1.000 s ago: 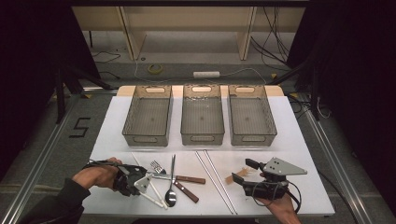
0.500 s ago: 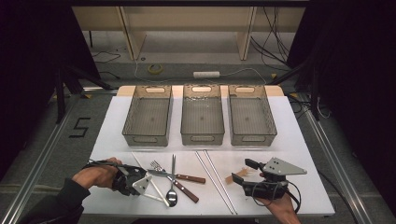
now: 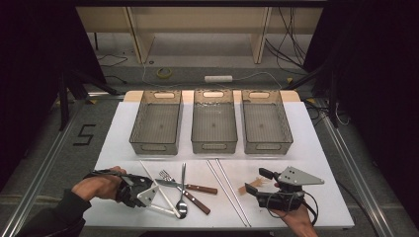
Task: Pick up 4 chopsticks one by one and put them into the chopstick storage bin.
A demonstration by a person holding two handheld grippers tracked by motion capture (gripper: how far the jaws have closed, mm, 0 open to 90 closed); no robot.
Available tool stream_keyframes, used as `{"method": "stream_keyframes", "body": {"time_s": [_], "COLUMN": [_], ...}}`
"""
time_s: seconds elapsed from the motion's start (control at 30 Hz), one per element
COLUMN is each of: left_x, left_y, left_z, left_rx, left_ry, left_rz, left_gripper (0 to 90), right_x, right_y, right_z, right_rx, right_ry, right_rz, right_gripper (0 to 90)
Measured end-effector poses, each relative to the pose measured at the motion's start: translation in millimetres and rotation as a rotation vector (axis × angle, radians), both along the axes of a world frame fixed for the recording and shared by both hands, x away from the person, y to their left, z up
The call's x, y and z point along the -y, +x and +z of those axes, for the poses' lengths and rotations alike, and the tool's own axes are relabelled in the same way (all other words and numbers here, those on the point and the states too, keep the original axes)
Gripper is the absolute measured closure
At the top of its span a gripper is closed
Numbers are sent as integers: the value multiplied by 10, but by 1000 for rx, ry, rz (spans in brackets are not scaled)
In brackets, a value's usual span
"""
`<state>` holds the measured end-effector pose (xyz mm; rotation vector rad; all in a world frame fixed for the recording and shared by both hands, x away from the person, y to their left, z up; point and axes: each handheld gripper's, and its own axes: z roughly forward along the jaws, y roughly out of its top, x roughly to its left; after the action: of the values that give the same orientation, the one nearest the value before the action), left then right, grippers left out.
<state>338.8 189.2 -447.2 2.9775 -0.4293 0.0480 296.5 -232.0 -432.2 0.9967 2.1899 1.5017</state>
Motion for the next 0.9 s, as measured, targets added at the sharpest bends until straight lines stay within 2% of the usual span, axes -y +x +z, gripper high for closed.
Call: {"method": "stream_keyframes", "body": {"time_s": [0.1,0.13,0.23,0.27,0.3,0.37,0.4,0.43,0.47,0.5,0.53,0.57,0.63,0.67,0.73,0.77,0.83,0.9], "left_x": [0,15,44,58,73,87,95,99,101,101,98,97,90,90,76,70,43,36], "left_y": [-13,-30,-42,-46,-43,-31,-19,-9,18,18,35,74,116,116,162,187,239,257], "left_z": [46,98,147,169,191,222,239,248,264,264,267,268,273,273,282,292,320,346], "left_rx": [-2,0,4,3,16,9,19,17,33,33,35,63,88,88,97,114,130,141], "left_ry": [-5,-28,-45,-47,-59,-91,-97,-110,-144,-144,-160,-185,-212,-212,-231,-236,-274,-293], "left_rz": [0,2,11,16,24,56,61,82,114,114,134,172,214,214,262,283,346,373], "left_gripper": [840,840,840,840,840,840,840,840,839,839,839,840,839,839,839,839,839,839], "right_x": [2,1,-1,-2,-2,-1,1,1,2,2,4,5,4,4,3,3,2,4], "right_y": [3,2,2,2,1,0,0,0,1,1,0,1,0,0,0,0,1,2], "right_z": [-1,-1,-1,-1,0,2,2,2,1,1,2,2,3,3,3,3,2,3], "right_rx": [-1,-1,0,-1,0,1,1,1,4,4,3,3,4,4,2,2,3,3], "right_ry": [1,1,0,-1,0,1,1,1,3,3,2,2,1,1,1,1,2,2], "right_rz": [0,0,1,1,0,0,-1,-1,0,0,0,0,1,1,-1,-1,0,1], "right_gripper": [277,277,276,277,277,277,277,277,276,276,276,277,277,277,277,277,276,277]}}
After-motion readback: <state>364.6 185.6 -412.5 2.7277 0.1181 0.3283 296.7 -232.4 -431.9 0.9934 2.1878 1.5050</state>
